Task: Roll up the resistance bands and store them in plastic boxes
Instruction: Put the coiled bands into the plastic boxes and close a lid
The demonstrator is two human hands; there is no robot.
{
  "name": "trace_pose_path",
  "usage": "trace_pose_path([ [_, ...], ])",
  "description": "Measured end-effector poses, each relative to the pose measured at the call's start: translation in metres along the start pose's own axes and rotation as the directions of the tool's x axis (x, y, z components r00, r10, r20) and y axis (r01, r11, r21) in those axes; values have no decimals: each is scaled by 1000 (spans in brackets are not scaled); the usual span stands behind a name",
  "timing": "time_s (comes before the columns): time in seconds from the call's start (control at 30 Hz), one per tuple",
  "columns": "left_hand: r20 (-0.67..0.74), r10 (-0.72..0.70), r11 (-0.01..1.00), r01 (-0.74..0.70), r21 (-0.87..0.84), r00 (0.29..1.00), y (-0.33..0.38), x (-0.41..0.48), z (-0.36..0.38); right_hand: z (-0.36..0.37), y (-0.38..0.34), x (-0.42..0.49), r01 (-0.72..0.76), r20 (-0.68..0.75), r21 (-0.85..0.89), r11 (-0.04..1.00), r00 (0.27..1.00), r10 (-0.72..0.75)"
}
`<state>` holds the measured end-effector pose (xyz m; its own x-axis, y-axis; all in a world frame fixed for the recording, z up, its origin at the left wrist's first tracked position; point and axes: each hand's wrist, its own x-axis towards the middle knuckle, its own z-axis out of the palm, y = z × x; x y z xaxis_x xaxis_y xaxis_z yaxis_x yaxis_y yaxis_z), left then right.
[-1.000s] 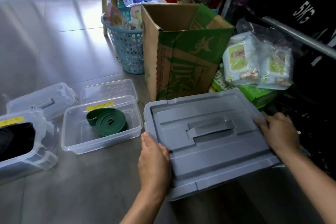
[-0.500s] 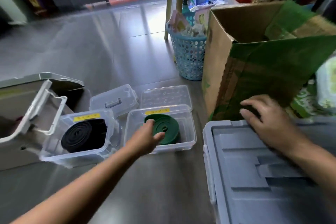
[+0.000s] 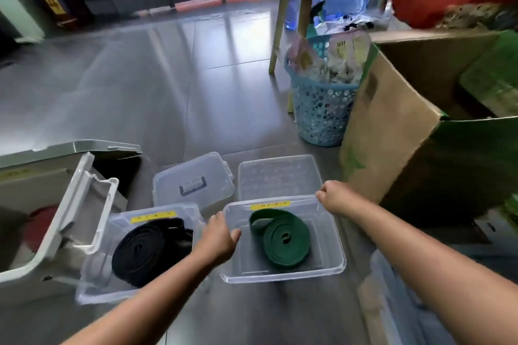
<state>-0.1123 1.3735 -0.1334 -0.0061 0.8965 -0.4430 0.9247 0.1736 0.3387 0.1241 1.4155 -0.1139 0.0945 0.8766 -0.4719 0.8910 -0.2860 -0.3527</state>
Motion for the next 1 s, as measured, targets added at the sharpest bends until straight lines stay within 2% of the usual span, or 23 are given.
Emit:
trace_pose_path([
  [0.07,-45,-19,992,13,-128,999,-10,28,13,19,-6,21,-123,0,1,992,992,123],
  [0.13,-59,-46,968,30,-250,997,-14,56,15,35,-6,42,-230,-24,83,970,972,233],
  [0.23,-12,-66,933,57,-355,998,-9,104,13,51,2,69,-307,-66,225,925,942,329],
  [0.4,115,-114,929,146,-339,987,-13,157,21,60,8,96,-268,-37,402,876,951,308],
  [0.57,114,-51,924,90,-372,992,-9,167,31,62,16,98,-287,97,543,789,955,281],
  [0.67,134,-26,901,81,-427,991,-7,167,30,61,17,97,-274,106,580,767,959,263],
  [0.8,50,-20,834,44,-550,999,-6,165,25,50,2,90,-176,-14,626,759,972,236],
  [0.9,-27,-37,797,13,-603,999,-3,161,22,40,-7,87,-148,-16,685,713,976,218],
  [1.0,-120,-64,720,-37,-693,991,-3,158,23,34,-15,77,-99,-25,734,672,985,173],
])
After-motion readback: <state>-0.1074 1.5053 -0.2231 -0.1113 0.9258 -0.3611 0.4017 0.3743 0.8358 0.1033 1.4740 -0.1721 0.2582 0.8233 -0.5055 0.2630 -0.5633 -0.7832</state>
